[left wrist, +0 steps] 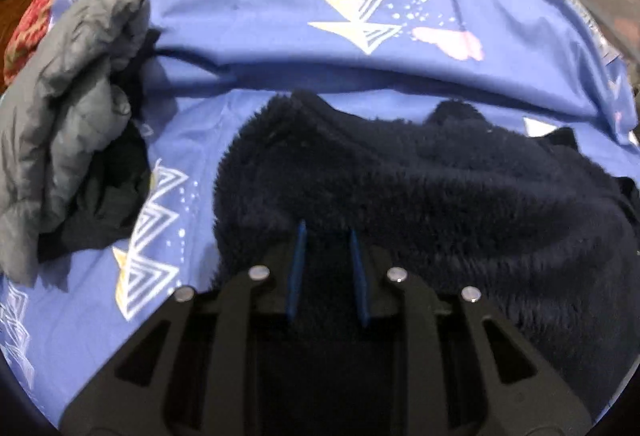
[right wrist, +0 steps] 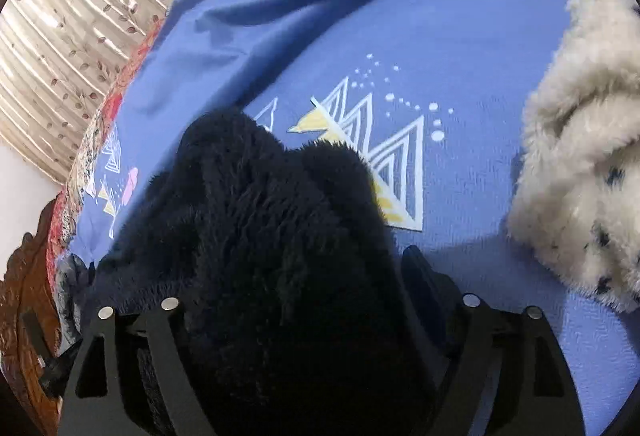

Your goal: Fold large clothes

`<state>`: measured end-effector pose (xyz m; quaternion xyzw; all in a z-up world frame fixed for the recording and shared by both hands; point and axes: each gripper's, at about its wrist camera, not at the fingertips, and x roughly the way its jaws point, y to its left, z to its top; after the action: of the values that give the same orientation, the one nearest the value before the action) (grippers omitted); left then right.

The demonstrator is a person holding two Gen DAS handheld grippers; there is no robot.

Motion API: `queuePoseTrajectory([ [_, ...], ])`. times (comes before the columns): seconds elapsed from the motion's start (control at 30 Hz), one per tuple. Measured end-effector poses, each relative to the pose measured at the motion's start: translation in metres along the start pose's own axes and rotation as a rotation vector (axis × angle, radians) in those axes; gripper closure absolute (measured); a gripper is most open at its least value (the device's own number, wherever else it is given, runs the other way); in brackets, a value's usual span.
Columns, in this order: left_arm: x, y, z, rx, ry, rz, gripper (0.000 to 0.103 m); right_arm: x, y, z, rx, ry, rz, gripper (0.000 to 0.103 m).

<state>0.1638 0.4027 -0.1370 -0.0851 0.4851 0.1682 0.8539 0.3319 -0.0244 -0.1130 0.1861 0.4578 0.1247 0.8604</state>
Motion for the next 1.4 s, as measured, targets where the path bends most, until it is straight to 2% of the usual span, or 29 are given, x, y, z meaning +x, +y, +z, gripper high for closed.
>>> queuePoseTrajectory([
  [0.1, -0.004, -0.007, 0.002, 0.030, -0.005, 0.014, 0.080, -0.004, 0.012, 0.000, -0.045, -0.007, -0.035, 0.002],
  [0.17, -0.023, -0.008, 0.001, 0.042, -0.029, -0.018, 0.080, -0.010, 0.006, -0.001, -0.031, -0.013, 0.019, 0.002],
  [0.27, -0.061, 0.003, -0.008, 0.057, -0.088, -0.115, 0.079, -0.028, 0.001, -0.002, -0.004, -0.037, 0.107, 0.002],
  [0.3, -0.071, 0.010, -0.010, 0.052, -0.099, -0.146, 0.070, -0.040, 0.001, -0.005, -0.006, -0.057, 0.139, 0.002],
  [0.33, -0.081, 0.022, -0.015, 0.042, -0.106, -0.175, 0.054, -0.050, 0.002, -0.008, -0.012, -0.071, 0.154, 0.001],
  [0.4, -0.089, 0.040, -0.019, 0.024, -0.099, -0.201, 0.036, -0.066, -0.001, -0.017, -0.026, -0.076, 0.174, 0.000],
  [0.53, -0.090, 0.074, -0.028, -0.029, -0.030, -0.244, 0.033, -0.081, -0.011, -0.031, -0.025, -0.019, 0.235, 0.000],
  [0.63, -0.085, 0.100, -0.037, -0.125, 0.017, -0.313, 0.029, -0.089, -0.019, -0.042, 0.003, 0.026, 0.278, 0.000],
  [0.7, -0.081, 0.109, -0.041, -0.173, 0.030, -0.296, 0.029, -0.098, -0.023, -0.050, 0.024, 0.016, 0.292, 0.000],
  [0.8, -0.080, 0.104, -0.054, -0.177, 0.049, -0.222, 0.028, -0.113, -0.028, -0.069, 0.060, -0.022, 0.316, 0.000],
  [0.93, -0.090, 0.096, -0.084, -0.164, 0.018, -0.239, 0.028, -0.128, -0.031, -0.099, 0.066, -0.030, 0.329, 0.000],
  [1.0, -0.092, 0.089, -0.094, -0.132, -0.002, -0.232, 0.029, -0.135, -0.024, -0.104, 0.011, -0.040, 0.289, 0.000],
  [1.07, -0.090, 0.085, -0.097, -0.098, -0.008, -0.201, 0.034, -0.136, -0.015, -0.100, -0.044, -0.055, 0.232, 0.000],
  [1.1, -0.087, 0.085, -0.099, -0.098, 0.003, -0.219, 0.058, -0.132, -0.013, -0.099, -0.053, -0.042, 0.215, 0.000],
  [1.13, -0.084, 0.085, -0.100, -0.095, 0.019, -0.243, 0.087, -0.125, -0.012, -0.099, -0.069, -0.026, 0.199, 0.000],
  [1.17, -0.080, 0.083, -0.103, -0.087, 0.039, -0.258, 0.094, -0.117, -0.006, -0.098, -0.119, -0.015, 0.171, 0.013],
  [1.2, -0.081, 0.082, -0.106, -0.066, 0.031, -0.220, 0.095, -0.112, -0.002, -0.100, -0.165, -0.003, 0.142, 0.030],
  [1.23, -0.082, 0.080, -0.108, -0.046, 0.016, -0.183, 0.096, -0.106, 0.000, -0.099, -0.187, 0.009, 0.104, 0.070],
  [1.3, -0.089, 0.089, -0.109, -0.040, -0.012, -0.135, 0.097, -0.107, -0.016, -0.089, -0.097, -0.031, 0.114, 0.070],
  [1.37, -0.093, 0.110, -0.106, -0.112, -0.016, -0.161, 0.097, -0.114, -0.034, -0.078, -0.028, -0.097, 0.074, 0.070],
  [1.4, -0.092, 0.117, -0.105, -0.134, -0.005, -0.190, 0.097, -0.113, -0.036, -0.077, -0.032, -0.089, 0.069, 0.070],
])
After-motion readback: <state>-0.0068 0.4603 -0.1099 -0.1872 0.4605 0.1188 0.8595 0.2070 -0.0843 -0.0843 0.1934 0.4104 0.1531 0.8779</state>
